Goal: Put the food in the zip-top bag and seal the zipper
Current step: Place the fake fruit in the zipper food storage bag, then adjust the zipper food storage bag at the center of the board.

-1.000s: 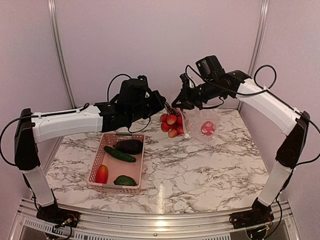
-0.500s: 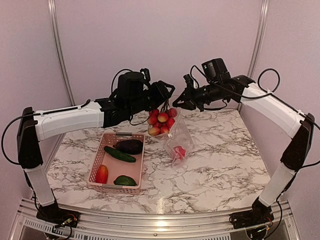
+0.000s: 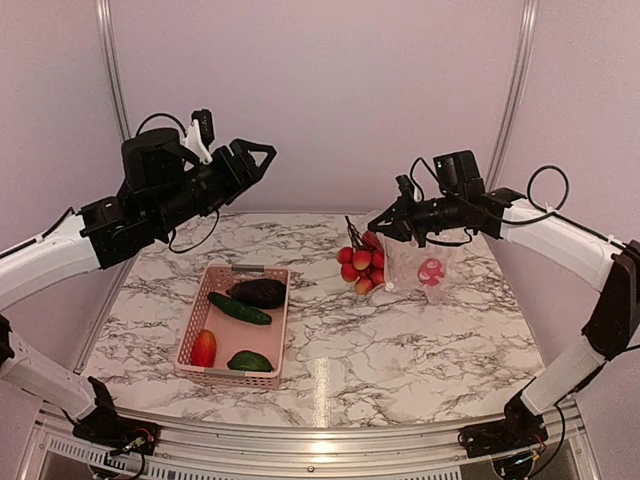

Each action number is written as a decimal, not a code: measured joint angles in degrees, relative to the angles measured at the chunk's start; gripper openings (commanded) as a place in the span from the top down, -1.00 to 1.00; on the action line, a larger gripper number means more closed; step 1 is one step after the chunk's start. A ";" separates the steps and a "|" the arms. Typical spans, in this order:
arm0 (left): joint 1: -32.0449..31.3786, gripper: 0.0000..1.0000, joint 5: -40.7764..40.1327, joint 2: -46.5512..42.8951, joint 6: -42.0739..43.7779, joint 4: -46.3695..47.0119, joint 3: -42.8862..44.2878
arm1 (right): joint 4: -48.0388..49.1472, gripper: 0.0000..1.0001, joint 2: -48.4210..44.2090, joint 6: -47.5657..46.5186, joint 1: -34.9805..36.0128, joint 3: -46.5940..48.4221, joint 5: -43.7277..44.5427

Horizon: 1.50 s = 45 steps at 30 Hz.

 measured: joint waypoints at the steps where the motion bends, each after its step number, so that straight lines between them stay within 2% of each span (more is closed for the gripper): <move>1: -0.02 -0.19 0.07 0.46 -0.26 -0.35 -2.89 | 0.28 1.00 0.20 0.61 -0.02 -0.79 -0.22; 6: -0.98 -0.19 2.43 8.55 -2.21 -2.97 -14.93 | 0.59 1.00 0.61 1.49 0.00 0.22 -1.40; 9: -1.29 -0.19 4.42 11.91 -3.67 -4.39 -16.63 | 0.74 1.00 0.74 1.46 0.00 2.58 -1.88; 20: -1.46 -0.17 10.45 12.96 -7.10 5.66 -16.44 | 1.44 1.00 0.87 1.68 0.00 3.80 -2.82; 27: -1.09 0.15 13.79 21.07 -8.07 8.07 -12.63 | 1.62 1.00 0.87 2.64 0.00 3.63 -2.91; 35: -1.05 0.04 18.69 25.11 -9.75 11.54 -12.02 | 2.29 1.00 0.87 3.28 0.00 3.52 -3.17; 45: -0.72 0.13 19.56 27.85 -9.31 13.33 -8.35 | 2.73 1.00 1.22 4.04 0.20 3.43 -3.87</move>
